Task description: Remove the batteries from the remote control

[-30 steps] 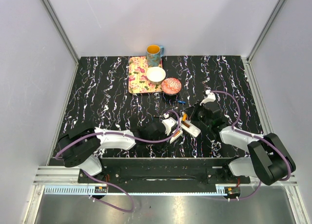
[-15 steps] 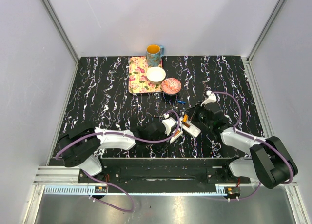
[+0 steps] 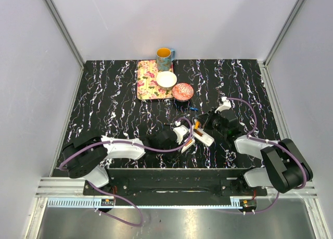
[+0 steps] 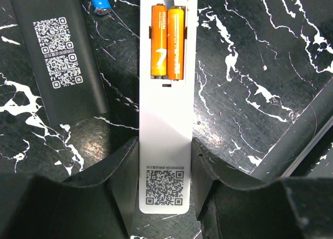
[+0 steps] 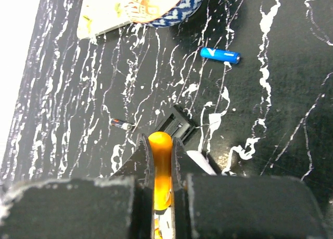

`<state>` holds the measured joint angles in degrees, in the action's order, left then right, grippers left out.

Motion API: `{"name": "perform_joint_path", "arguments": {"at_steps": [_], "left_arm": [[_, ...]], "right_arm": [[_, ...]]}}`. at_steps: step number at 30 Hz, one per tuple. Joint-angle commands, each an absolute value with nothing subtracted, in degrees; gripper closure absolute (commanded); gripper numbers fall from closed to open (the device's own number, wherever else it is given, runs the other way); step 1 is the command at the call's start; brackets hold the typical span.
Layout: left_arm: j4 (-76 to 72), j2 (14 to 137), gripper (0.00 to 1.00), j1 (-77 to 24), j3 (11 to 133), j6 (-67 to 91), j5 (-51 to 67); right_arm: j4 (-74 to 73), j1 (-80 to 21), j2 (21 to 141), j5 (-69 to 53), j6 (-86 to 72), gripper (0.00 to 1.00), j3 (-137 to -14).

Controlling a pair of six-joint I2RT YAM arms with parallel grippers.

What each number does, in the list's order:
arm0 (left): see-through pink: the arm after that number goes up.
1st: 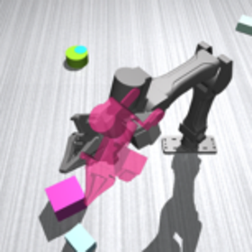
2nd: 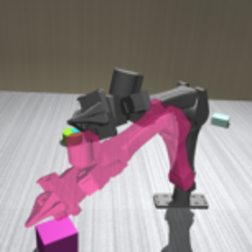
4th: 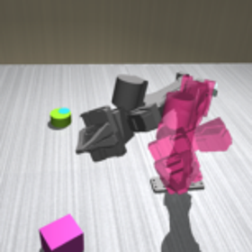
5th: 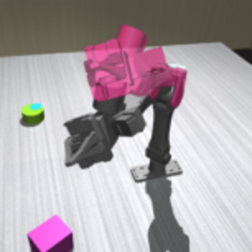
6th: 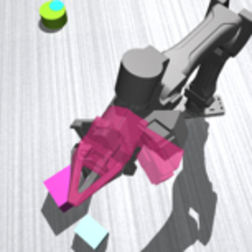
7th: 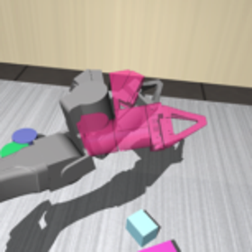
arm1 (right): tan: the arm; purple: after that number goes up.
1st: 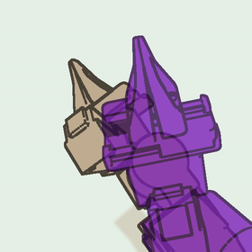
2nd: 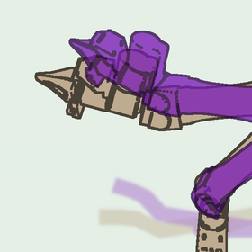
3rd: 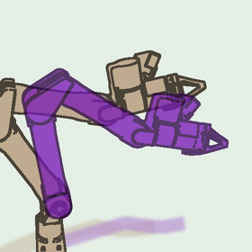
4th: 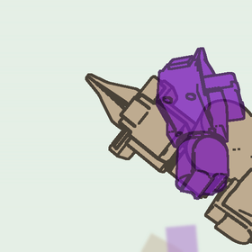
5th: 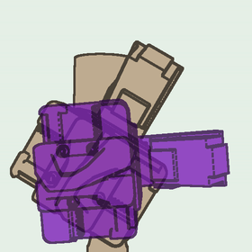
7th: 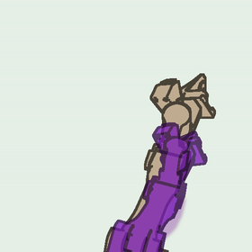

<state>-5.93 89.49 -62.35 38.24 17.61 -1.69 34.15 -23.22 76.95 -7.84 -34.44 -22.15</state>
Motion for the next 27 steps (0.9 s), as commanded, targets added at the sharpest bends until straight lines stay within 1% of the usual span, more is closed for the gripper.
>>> {"name": "perform_joint_path", "arguments": {"at_steps": [1, 8, 17, 22, 27], "left_arm": [[-2.0, 93.3, 1.0, -62.8, 38.4, 18.5, 0.6], [-1.9, 94.0, 1.0, -62.8, 39.1, 18.5, 0.3], [-1.9, 94.5, 1.0, -62.4, 39.0, 18.6, 0.3], [-1.9, 94.6, 1.0, -62.4, 38.9, 18.5, 0.5], [-1.1, 94.3, 1.0, -62.4, 39.0, 18.3, 0.3]], "right_arm": [[38.2, -24.6, 77.6, -18.8, -43.5, 1.0, -20.6], [41.7, -25.1, 79.5, -20.8, -47.1, 1.0, -19.8], [40.1, -25.8, 78.0, -20.0, -47.1, 1.0, -20.3], [31.5, -25.6, 72.7, -12.7, -40.2, 1.0, -23.9], [29.4, -22.4, 72.6, -9.6, -33.7, 1.0, -26.0]]}}
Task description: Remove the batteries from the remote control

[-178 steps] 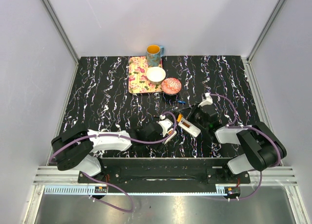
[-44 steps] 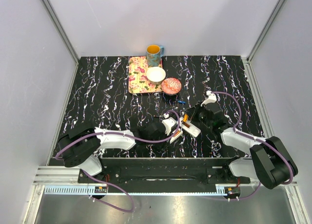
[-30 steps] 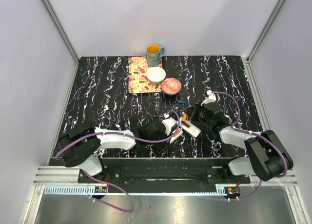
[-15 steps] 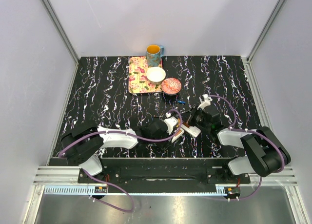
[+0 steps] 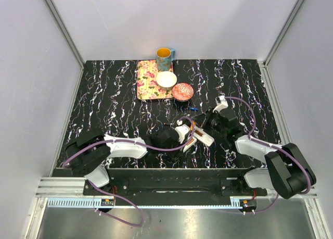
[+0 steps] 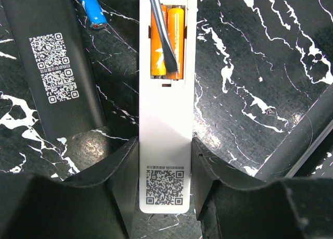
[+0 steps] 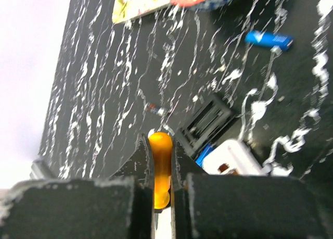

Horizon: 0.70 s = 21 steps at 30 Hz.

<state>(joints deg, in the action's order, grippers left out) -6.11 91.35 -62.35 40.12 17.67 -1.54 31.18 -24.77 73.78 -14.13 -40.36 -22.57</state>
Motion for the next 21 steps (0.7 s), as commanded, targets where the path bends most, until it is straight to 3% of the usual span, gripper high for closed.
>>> {"name": "perform_joint_path", "arguments": {"at_steps": [1, 11, 21], "left_arm": [[-0.1, 94.1, 1.0, -62.4, 39.1, 18.5, 0.1], [16.3, 93.3, 1.0, -64.3, 43.6, 22.1, -14.5], [18.0, 91.4, 1.0, -65.4, 42.4, 24.2, -16.6]], "right_arm": [[30.4, -22.1, 73.1, -9.8, -33.0, 1.0, -26.0], [44.1, -22.0, 73.9, -14.3, -25.3, 1.0, -21.4], [57.8, -22.0, 80.5, -17.8, -23.2, 1.0, -19.2]]}}
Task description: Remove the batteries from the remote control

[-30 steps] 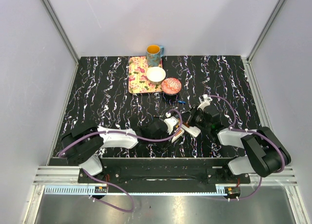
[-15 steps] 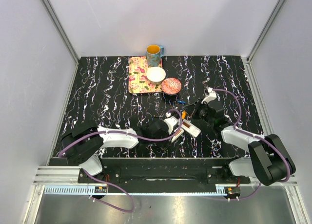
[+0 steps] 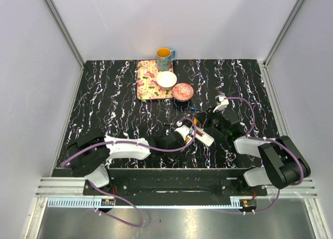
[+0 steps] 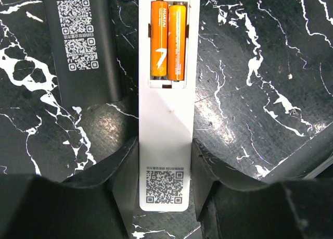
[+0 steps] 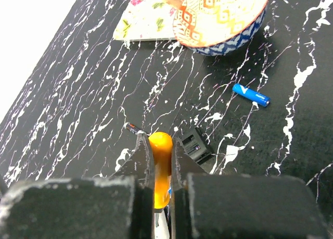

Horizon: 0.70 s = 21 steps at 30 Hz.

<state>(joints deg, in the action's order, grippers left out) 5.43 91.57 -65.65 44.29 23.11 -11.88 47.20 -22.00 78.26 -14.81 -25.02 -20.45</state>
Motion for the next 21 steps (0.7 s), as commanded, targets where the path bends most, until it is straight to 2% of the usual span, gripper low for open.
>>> {"name": "perform_joint_path", "arguments": {"at_steps": [1, 21], "left_arm": [[17.9, 91.3, 1.0, -65.4, 42.4, 24.3, -16.5], [16.3, 91.3, 1.0, -65.4, 42.0, 23.6, -15.6]], "right_arm": [[59.1, -21.9, 81.6, -18.6, -23.5, 1.0, -19.2], [62.2, -22.3, 84.0, -21.5, -26.6, 1.0, -16.3]]}}
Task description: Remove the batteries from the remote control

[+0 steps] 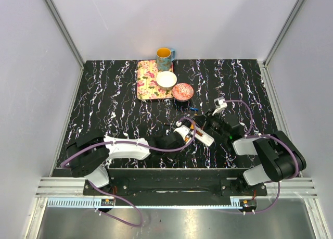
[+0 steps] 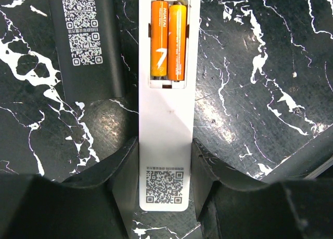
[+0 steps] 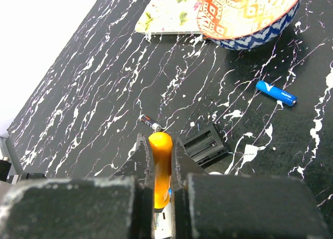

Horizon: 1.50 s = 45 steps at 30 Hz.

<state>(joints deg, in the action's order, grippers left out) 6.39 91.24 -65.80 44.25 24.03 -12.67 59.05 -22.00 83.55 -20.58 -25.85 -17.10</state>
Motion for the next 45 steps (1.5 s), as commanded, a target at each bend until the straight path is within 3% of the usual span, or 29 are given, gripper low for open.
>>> {"name": "perform_joint_path", "arguments": {"at_steps": [1, 17, 32, 45], "left_arm": [[16.3, 91.3, 1.0, -65.4, 42.0, 23.6, -15.6], [14.0, 91.9, 1.0, -65.0, 41.5, 23.6, -13.2], [12.2, 93.9, 1.0, -63.0, 41.5, 23.8, -11.0], [11.1, 93.1, 1.0, -62.9, 41.3, 24.2, -10.9]], "right_arm": [[62.4, -22.5, 84.3, -21.5, -26.5, 1.0, -16.3], [73.0, -28.9, 89.7, -21.5, -39.9, 1.0, -13.9], [53.6, -29.7, 76.3, -21.6, -48.4, 1.0, -13.7], [39.7, -29.6, 69.2, -9.8, -36.7, 1.0, -19.1]]}}
